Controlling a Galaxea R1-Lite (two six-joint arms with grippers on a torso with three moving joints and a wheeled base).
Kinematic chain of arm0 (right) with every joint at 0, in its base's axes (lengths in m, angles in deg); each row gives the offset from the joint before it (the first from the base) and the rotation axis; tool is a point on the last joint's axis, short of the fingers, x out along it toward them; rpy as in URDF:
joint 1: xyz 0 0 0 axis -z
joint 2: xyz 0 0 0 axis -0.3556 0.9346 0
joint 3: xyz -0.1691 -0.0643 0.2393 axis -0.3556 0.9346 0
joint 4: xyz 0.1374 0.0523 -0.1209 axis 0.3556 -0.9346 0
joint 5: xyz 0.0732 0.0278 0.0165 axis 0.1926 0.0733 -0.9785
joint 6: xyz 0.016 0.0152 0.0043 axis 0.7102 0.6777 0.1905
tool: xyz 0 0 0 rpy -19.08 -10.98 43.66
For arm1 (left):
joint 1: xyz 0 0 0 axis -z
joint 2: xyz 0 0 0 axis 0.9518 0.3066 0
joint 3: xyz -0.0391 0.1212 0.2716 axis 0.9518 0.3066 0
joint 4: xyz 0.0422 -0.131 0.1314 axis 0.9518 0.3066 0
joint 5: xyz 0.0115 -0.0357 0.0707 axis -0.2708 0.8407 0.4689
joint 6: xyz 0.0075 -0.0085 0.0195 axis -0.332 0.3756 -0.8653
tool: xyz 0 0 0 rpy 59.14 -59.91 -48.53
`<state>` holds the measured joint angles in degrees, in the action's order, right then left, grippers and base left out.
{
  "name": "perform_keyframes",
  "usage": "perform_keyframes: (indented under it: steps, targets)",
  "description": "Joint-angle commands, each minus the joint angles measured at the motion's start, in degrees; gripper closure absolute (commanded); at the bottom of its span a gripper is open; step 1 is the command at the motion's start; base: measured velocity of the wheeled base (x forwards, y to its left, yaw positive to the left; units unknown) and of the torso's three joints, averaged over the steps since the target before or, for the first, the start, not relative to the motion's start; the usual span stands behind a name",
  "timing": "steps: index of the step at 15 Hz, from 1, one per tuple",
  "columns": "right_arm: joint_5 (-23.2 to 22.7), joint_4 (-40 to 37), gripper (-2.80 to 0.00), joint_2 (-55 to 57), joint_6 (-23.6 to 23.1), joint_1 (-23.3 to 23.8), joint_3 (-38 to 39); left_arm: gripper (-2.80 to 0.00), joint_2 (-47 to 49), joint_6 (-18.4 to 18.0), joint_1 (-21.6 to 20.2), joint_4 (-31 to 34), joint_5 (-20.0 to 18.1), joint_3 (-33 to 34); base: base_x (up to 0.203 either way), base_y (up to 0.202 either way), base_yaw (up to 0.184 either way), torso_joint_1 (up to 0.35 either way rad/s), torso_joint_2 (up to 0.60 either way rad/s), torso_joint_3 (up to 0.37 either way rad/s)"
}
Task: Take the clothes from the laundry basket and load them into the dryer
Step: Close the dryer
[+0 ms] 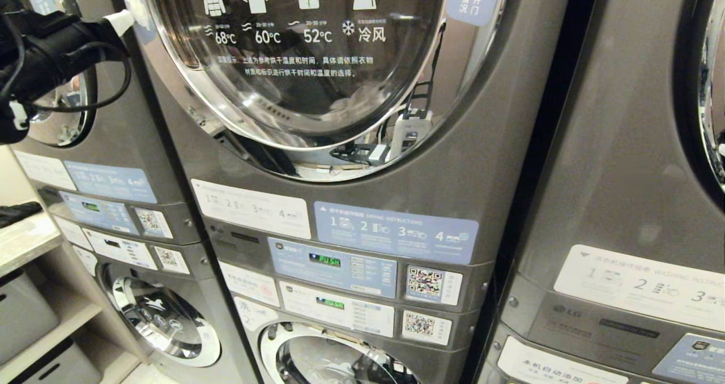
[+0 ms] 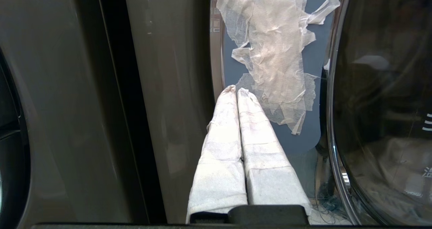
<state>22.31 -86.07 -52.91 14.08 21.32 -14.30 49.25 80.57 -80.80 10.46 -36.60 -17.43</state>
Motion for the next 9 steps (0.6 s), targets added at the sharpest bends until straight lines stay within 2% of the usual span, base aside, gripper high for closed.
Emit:
perform_keyframes:
  steps: [1, 9]
  targets:
    - [-0.01, -0.05, 0.00, 0.00, -0.02, -0.05, 0.01, 0.00, 0.77, 0.07, 0.22, 0.04, -0.21, -0.04, 0.000, 0.000, 0.000, 0.000, 0.00, 0.000]
    - [-0.01, -0.05, 0.00, 0.07, -0.02, -0.05, 0.01, 0.00, 2.34, 0.07, 4.45, 0.14, -0.03, -0.12, 0.000, 0.000, 0.000, 0.000, 0.00, 0.000]
